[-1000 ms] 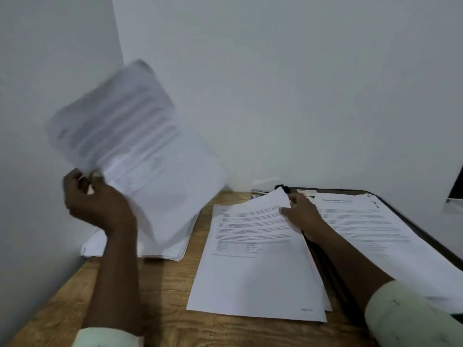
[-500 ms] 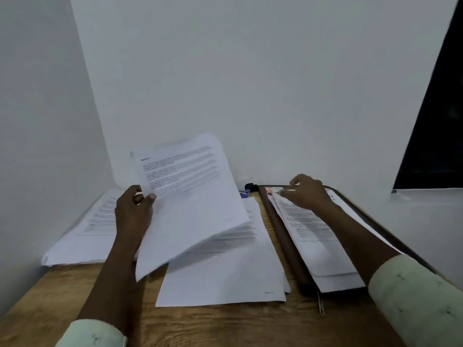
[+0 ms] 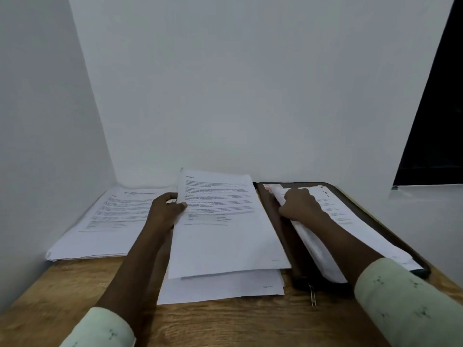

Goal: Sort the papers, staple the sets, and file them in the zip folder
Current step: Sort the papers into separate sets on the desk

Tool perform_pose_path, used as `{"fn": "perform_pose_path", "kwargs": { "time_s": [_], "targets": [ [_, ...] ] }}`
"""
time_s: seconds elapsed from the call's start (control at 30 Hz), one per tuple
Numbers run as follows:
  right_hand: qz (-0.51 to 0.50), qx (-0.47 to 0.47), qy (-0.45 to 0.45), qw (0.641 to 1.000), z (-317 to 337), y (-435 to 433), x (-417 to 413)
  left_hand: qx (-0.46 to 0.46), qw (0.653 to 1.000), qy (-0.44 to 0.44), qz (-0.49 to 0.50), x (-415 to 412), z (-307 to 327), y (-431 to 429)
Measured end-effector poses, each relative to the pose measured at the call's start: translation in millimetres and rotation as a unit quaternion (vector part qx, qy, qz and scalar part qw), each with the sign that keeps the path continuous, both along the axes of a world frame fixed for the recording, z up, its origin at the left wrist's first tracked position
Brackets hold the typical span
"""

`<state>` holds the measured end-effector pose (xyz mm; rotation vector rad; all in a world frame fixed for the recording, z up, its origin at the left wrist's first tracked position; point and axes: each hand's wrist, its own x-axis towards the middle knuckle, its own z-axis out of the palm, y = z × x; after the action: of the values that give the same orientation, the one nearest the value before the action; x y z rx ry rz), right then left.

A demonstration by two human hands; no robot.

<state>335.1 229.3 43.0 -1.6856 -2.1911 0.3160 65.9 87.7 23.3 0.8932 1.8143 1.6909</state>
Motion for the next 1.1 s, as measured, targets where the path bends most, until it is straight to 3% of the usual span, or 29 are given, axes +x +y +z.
{"fn": "perform_pose_path", "kwargs": {
  "time_s": [0.23,0.43,0.67,0.8,0.9,0.97,1.03,1.1],
  "targets": [
    [-0.043,0.025,0.098,0.994,47.6,18.7,29.2,-0.011,0.993,-0.076,-0.085,53.4,0.5,19.7],
    [0.023,0.012,0.001,1.000,51.9,9.0,2.5,-0.050,0.978,-0.115,-0.164,78.2,-5.4,34.2],
    [0.100,-0.040,0.033,0.994,9.5,-19.2,-56.9,-0.037,0.964,-0.165,-0.204,90.7,-5.1,35.4],
    [0.128,-0.141,0.105,0.976,0.1,-26.5,-68.7,-0.046,0.967,-0.146,-0.203,93.7,-8.2,40.0],
    [0.130,-0.246,0.251,0.927,7.0,-30.6,-63.1,-0.043,0.964,-0.182,-0.188,92.1,-12.7,41.4],
    [0.115,-0.253,0.342,0.898,13.4,-26.8,-54.1,-0.046,0.954,-0.212,-0.208,91.7,-15.1,40.0],
    [0.103,-0.204,0.324,0.918,16.3,-16.2,-41.4,-0.045,0.945,-0.227,-0.231,94.5,-16.6,38.4],
    [0.071,-0.104,0.229,0.965,17.3,0.4,-25.0,-0.036,0.948,-0.214,-0.234,97.5,-18.7,38.8]
  ]
}}
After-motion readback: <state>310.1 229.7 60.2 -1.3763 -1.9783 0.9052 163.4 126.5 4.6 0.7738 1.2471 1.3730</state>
